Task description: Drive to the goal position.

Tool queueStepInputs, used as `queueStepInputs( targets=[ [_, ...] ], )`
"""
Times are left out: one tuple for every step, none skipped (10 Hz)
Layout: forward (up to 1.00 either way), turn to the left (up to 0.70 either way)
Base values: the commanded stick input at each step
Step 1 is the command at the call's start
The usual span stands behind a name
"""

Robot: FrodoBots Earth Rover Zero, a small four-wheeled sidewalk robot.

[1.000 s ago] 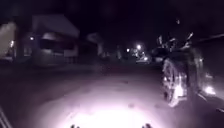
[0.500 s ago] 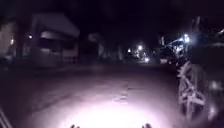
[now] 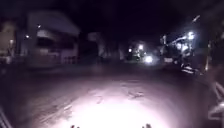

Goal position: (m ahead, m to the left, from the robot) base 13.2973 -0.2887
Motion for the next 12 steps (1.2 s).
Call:
queueStepInputs(
  targets=[
    [0.85, -0.34],
    [0.85, -0.34],
    [0.85, -0.11],
    [0.85, 0.0],
    [0.85, 0.0],
    [0.85, 0.0],
    [0.85, 0.0],
    [0.85, 0.0],
    [0.85, 0.0],
    [0.85, 0.0],
    [0.85, 0.0],
    [0.85, 0.0]
  ],
)
